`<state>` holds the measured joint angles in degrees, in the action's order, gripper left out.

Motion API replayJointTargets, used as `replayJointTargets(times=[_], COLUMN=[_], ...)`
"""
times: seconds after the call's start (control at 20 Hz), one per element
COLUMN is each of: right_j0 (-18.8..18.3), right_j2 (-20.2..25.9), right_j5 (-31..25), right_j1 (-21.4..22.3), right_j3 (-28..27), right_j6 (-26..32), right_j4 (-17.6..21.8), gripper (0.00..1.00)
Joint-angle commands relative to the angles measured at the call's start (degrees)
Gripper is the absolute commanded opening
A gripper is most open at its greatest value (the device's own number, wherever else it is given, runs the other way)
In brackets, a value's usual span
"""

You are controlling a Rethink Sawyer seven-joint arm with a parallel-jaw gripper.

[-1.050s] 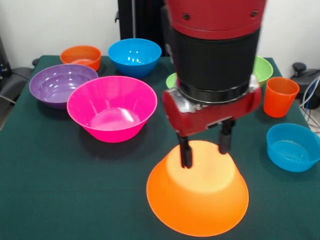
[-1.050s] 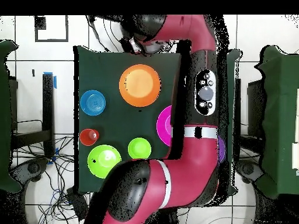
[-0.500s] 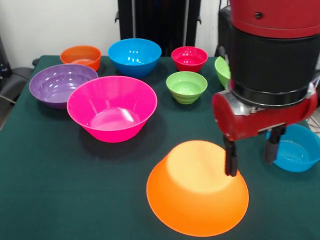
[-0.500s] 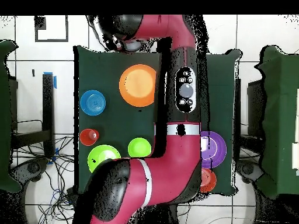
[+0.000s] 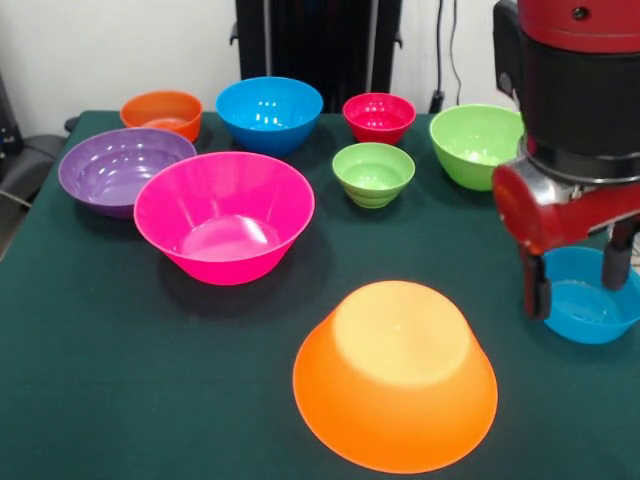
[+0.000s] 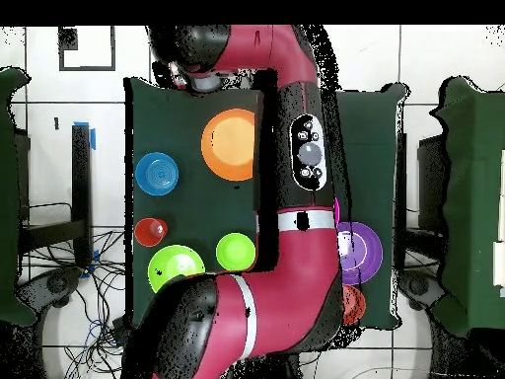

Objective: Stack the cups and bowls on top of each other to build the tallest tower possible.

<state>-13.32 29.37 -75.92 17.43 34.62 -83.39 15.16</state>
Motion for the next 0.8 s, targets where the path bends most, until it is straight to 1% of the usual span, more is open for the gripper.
replayJointTargets(times=[0.05, 0.15, 0.35, 0.5, 0.55, 0.65, 0.8], right_j0=[-2.08, -2.35, -2.75, -4.01, -4.15, -4.21, -4.29], right_j2=[-1.04, -1.11, -1.19, -0.71, -0.71, -0.97, -1.33], right_j5=[2.25, 2.97, 2.19, 4.28, 4.61, 5.07, 4.15], right_j1=[7.91, 9.26, 9.41, 11.36, 11.52, 11.29, 10.78], right_j3=[19.94, 22.14, 22.15, 26.13, 26.72, 26.9, 25.88], right_j6=[-2.3, -1.96, -0.95, 0.01, 0.14, 0.32, 0.48], right_j4=[-4.41, -5.16, -5.26, -5.86, -5.76, -5.14, -4.35], gripper=[1.0, 1.0, 1.0, 1.0, 1.0, 1.0, 1.0])
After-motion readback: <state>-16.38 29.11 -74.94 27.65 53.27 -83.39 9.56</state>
